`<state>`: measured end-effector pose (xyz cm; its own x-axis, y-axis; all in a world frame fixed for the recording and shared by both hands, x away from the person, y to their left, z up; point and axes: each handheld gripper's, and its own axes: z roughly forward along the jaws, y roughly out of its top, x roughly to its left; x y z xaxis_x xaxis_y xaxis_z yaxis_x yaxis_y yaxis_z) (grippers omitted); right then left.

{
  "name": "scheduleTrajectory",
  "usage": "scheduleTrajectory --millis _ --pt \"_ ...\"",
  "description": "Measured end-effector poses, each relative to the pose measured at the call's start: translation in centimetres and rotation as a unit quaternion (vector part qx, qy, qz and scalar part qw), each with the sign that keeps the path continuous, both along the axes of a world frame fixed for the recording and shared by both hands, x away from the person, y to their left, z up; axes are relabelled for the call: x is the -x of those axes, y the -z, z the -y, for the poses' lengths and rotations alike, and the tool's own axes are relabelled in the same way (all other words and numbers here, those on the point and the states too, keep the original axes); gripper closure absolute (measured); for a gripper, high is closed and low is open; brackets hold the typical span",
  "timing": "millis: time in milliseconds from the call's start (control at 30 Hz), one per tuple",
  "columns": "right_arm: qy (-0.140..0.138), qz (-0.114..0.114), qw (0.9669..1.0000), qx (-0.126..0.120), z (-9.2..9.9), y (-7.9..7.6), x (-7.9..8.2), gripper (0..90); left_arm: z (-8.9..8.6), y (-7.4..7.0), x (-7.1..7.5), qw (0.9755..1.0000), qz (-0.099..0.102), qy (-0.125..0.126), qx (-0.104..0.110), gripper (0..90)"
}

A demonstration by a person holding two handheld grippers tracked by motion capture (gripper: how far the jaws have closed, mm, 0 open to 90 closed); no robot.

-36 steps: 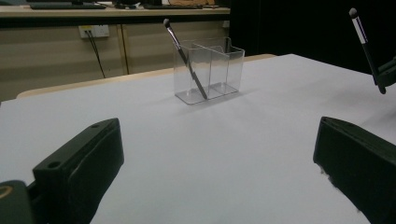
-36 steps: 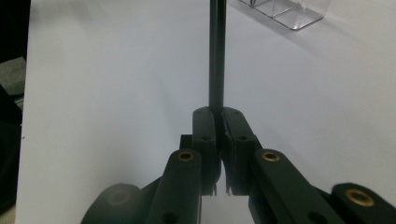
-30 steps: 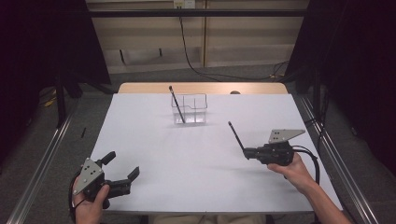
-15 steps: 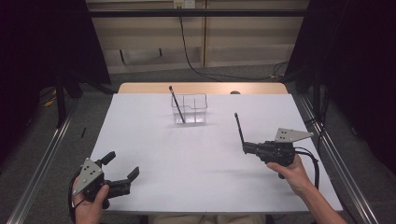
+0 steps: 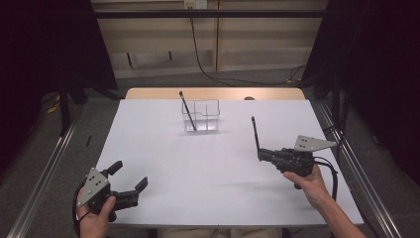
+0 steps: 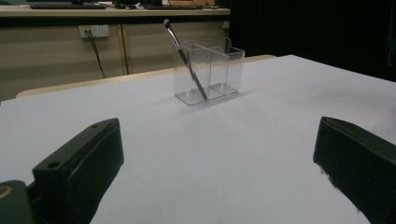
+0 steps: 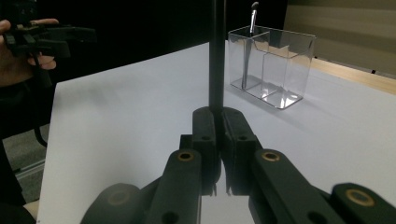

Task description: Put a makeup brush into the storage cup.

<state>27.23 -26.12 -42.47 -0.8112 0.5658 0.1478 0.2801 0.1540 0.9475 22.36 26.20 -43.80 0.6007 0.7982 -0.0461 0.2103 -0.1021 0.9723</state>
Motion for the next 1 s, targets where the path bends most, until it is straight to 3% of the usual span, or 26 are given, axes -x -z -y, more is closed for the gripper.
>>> scheduleTrajectory --millis 267,500,733,867,1000 --pt "-0.027 0.002 0.9996 -0.006 -2.1 -0.3 0.1 84.9 0.3 0.0 -0.3 1.0 -0.001 0.004 -0.008 1.7" --pt "-0.046 0.002 0.9989 -0.01 -4.1 -0.6 0.0 85.0 1.6 -0.2 -0.7 0.9998 -0.003 0.021 -0.001 1.7" --pt "-0.056 -0.002 0.9984 -0.005 -5.0 -0.9 -0.1 84.9 2.6 -1.2 -1.0 0.9995 0.006 0.033 0.0 1.7" --pt "-0.059 -0.003 0.9982 -0.012 -5.4 -1.0 -0.4 84.9 3.6 -2.1 -1.3 0.9986 0.005 0.051 0.011 1.7" --pt "-0.064 -0.002 0.9978 -0.015 -5.9 -1.0 -0.6 85.0 4.7 -3.0 -1.7 0.9976 0.016 0.067 0.004 1.7"
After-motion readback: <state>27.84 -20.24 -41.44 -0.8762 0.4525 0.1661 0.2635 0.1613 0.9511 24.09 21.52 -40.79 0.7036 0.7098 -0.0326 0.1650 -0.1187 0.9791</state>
